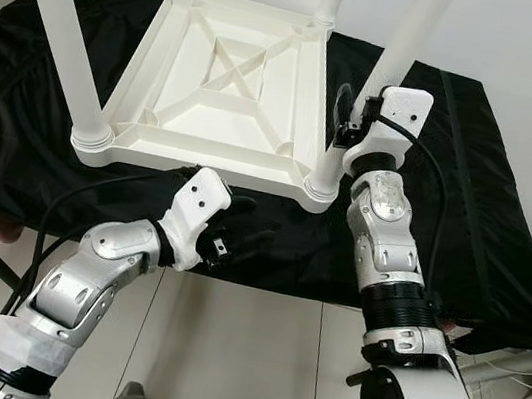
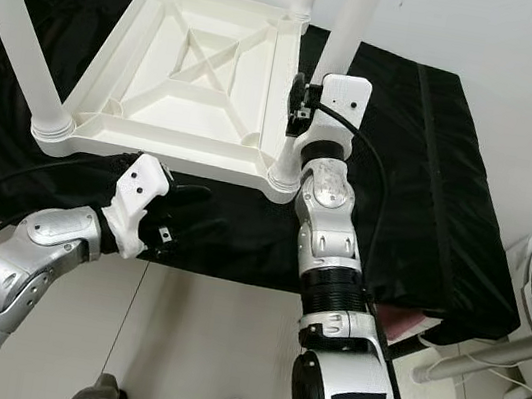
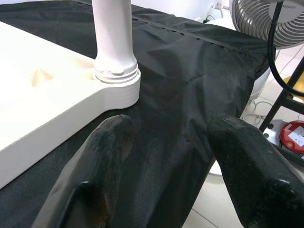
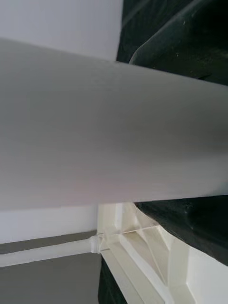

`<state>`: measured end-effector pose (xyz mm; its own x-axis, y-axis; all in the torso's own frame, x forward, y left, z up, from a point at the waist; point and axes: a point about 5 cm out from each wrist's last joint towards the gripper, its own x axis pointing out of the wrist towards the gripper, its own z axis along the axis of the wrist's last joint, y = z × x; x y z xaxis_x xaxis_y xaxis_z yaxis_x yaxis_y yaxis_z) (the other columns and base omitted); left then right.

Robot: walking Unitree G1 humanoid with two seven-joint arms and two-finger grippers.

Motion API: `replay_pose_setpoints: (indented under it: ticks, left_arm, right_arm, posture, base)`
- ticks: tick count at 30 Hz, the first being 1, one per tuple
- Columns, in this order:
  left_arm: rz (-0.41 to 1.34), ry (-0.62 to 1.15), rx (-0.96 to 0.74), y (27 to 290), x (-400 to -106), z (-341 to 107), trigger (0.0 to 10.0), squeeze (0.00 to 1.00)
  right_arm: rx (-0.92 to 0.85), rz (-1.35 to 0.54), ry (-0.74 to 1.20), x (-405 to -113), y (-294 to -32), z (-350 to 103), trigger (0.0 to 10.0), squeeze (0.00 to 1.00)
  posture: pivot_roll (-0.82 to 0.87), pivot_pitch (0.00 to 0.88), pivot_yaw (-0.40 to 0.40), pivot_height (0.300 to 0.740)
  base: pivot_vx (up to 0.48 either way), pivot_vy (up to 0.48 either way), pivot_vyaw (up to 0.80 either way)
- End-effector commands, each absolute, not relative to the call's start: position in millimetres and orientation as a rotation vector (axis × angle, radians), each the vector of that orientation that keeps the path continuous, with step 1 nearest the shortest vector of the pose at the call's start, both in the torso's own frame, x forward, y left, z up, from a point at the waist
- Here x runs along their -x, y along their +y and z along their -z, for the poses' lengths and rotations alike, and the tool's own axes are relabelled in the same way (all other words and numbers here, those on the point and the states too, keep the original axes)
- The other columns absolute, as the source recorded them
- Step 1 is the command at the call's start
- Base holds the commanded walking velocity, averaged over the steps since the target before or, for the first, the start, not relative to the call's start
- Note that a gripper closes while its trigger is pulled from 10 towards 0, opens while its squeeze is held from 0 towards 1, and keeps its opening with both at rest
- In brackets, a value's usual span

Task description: Building children table

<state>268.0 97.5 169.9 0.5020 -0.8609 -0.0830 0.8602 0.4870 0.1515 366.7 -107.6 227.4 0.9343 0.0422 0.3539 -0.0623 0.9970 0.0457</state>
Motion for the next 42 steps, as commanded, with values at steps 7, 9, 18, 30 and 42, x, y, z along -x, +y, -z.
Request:
replay_pose_setpoints:
  ticks: [7, 9, 18, 30, 42]
  left_arm:
    - [1.101, 0.015, -0.186, 93.1, -265.9, -170.8, 10.0, 0.0]
    - [1.101, 0.017, -0.186, 92.7, -265.7, -171.3, 10.0, 0.0]
    - [1.114, 0.043, -0.163, 85.9, -256.6, -169.3, 10.0, 0.0]
    - [1.184, 0.139, -0.253, 118.9, -257.6, -163.2, 10.0, 0.0]
    - [0.92, 0.002, -0.315, 146.4, -304.3, -193.7, 10.0, 0.0]
  right_arm:
    - [-0.108, -0.047, -0.281, -373.7, -116.2, -217.9, 10.0, 0.0]
    - [-0.106, -0.046, -0.277, -374.7, -117.0, -218.9, 10.0, 0.0]
    - [-0.442, -0.067, -0.246, -378.2, -116.2, -227.5, 10.0, 0.0]
    - [-0.529, -0.048, -0.239, -374.8, -120.7, -226.0, 10.0, 0.0]
    - [-0.714, -0.042, -0.228, -369.7, -123.4, -223.3, 10.0, 0.0]
  posture:
    - [0.12, 0.092, -0.063, 0.74]
    - [0.12, 0.091, -0.064, 0.74]
    - [0.12, 0.091, -0.072, 0.74]
    - [0.11, 0.092, -0.058, 0.74]
    - [0.1, 0.089, -0.044, 0.74]
  base:
    - [0.0, 0.0, 0.0]
    - [0.0, 0.0, 0.0]
    - [0.0, 0.0, 0.0]
    - [0.0, 0.0, 0.0]
    - [0.0, 0.0, 0.0]
